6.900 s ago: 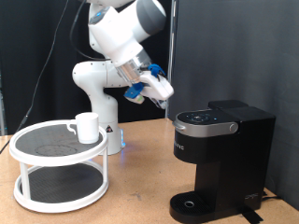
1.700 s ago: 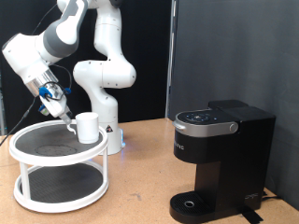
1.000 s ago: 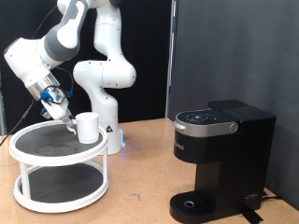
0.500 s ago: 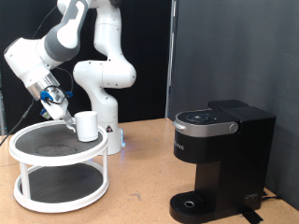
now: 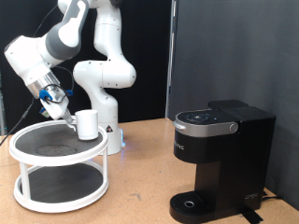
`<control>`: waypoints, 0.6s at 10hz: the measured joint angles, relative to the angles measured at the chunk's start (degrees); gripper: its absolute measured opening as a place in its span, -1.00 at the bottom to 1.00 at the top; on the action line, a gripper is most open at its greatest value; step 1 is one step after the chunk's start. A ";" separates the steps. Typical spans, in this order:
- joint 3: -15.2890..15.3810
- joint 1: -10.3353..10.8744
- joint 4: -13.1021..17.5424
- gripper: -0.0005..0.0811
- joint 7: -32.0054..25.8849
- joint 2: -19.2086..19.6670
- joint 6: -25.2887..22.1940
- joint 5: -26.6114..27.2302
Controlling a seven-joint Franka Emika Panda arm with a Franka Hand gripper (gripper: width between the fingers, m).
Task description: Make a cup of coffee with the keurig machine
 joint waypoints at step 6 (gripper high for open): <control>-0.22 -0.02 4.35 -0.98 0.80 -3.28 -8.28 -1.41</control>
